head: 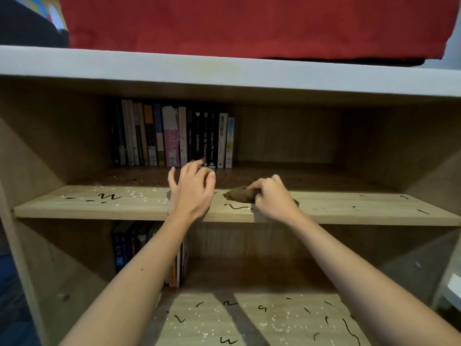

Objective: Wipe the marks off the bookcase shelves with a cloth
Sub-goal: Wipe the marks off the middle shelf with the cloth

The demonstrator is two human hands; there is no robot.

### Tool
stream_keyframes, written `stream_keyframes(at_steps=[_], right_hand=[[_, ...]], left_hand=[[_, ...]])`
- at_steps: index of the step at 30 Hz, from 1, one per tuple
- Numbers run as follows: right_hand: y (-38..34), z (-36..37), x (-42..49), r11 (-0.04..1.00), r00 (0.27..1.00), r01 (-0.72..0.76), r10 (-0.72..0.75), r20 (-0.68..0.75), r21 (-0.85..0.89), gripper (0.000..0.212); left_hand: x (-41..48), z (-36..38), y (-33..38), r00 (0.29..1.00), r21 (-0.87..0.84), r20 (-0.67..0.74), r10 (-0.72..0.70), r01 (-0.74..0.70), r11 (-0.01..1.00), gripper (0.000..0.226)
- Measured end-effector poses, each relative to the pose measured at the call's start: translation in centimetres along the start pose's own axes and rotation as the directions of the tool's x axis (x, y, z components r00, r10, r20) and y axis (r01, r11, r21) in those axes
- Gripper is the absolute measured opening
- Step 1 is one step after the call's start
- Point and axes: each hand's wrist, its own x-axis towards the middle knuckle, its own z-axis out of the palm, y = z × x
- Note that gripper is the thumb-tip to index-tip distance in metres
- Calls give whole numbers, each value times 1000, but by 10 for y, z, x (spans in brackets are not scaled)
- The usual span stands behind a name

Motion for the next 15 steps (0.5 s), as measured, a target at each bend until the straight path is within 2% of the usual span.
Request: stream_keyframes(at_steps=[3,6,8,11,13,15], right_hand=[[-9,4,-35,983,986,166,-166,-4,76,31],[6,-10,-49,965,973,177,-142,-182,195,32],[20,-13,-44,982,952,138,-96,-290,128,32],[25,-10,-54,983,964,183,-183,-195,-19,32],[23,-13,-67,970,953,243,-233,-195,25,31],[26,-19,-72,958,914,281,-248,-320,59,31]], left_hand=[[-1,-1,-2,999,-1,-23,23,-23,1000,51],[-1,-1,-1,998,-12,5,57,-56,998,51],[-1,-2,0,997,-11,5,71,-71,997,51],[-2,-3,0,998,-16,18,61,-60,998,52],[-2,-4,0,996,-28,41,73,-72,997,52],[0,-5,1,994,-38,76,74,-72,997,53]])
